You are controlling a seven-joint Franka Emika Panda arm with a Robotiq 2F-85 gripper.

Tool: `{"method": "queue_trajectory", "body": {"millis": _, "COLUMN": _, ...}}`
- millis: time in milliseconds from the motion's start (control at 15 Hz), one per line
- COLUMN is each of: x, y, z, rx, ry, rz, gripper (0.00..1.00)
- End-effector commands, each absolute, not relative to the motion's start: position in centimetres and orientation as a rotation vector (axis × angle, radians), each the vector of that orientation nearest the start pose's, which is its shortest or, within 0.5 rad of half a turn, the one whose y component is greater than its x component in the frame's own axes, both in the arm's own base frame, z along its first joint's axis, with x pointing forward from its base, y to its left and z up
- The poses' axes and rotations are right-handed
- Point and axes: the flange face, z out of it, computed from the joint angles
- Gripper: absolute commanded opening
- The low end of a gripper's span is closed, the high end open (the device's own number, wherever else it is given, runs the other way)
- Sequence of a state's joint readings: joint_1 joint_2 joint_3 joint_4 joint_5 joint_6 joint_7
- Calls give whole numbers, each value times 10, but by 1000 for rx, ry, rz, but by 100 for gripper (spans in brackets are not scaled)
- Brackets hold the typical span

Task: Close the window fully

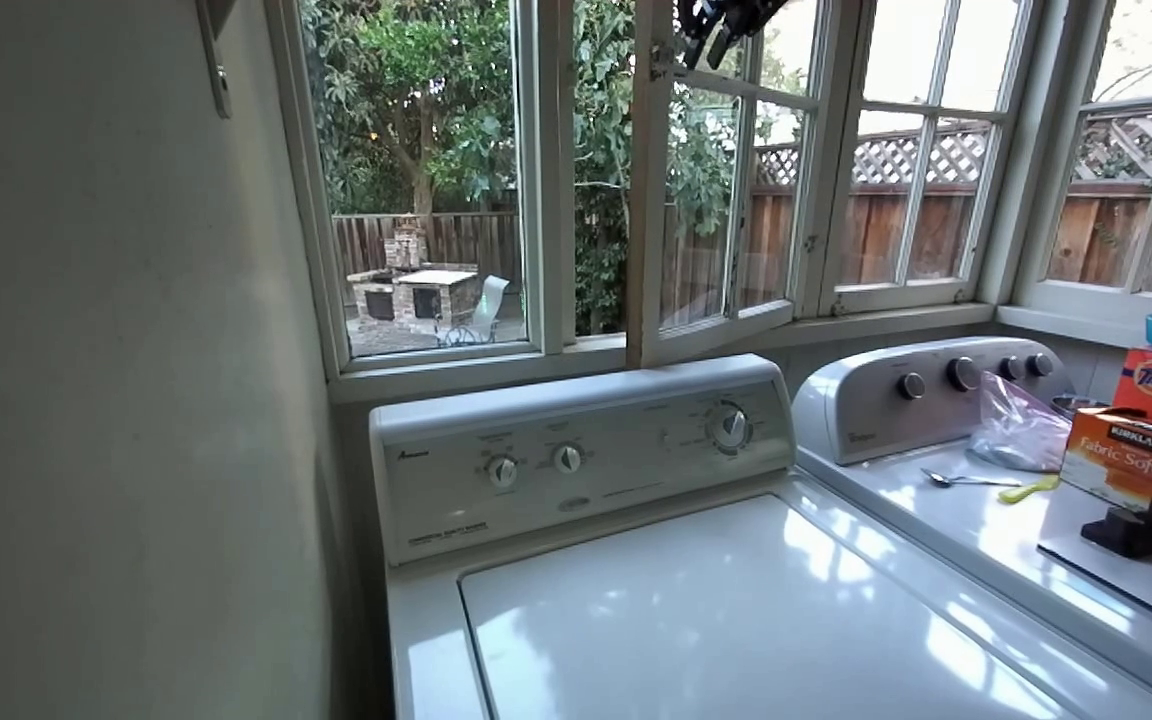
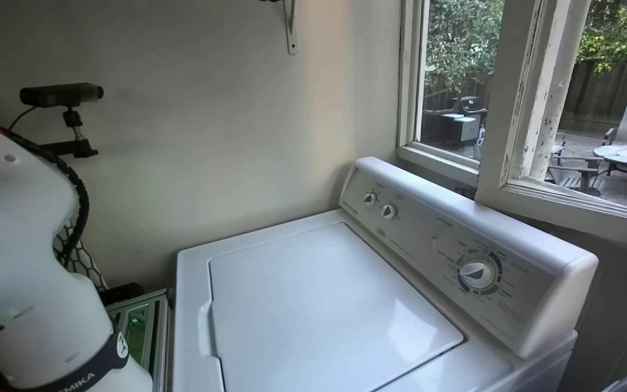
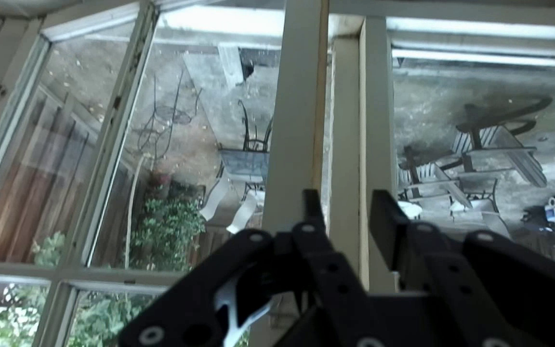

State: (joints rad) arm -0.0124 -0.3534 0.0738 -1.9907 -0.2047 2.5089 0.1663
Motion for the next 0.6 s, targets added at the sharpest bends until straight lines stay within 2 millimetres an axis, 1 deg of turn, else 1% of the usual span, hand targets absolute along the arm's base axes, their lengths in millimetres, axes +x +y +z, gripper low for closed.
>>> {"method": "queue_trajectory", "body": {"millis": 0, "x": 518, "y": 28, "z": 727, "rx": -2858, "ry": -128, "rz": -1587, "gripper": 2}}
{"method": "queue_trajectory", "body": {"millis": 67, "x": 520, "y": 23, "z": 728, "rx": -2864, "ry": -95, "rz": -1587, "gripper": 0}}
{"method": "queue_trajectory", "body": {"millis": 133, "x": 510, "y": 28, "z": 725, "rx": -2869, "ry": -86, "rz": -1546, "gripper": 12}}
{"method": "queue_trajectory", "body": {"millis": 200, "x": 514, "y": 25, "z": 725, "rx": -2866, "ry": -83, "rz": -1558, "gripper": 3}}
{"method": "queue_trajectory", "body": {"millis": 267, "x": 517, "y": 23, "z": 725, "rx": -2867, "ry": -81, "rz": -1560, "gripper": 1}}
{"method": "queue_trajectory", "body": {"millis": 533, "x": 518, "y": 23, "z": 726, "rx": -2866, "ry": -84, "rz": -1563, "gripper": 1}}
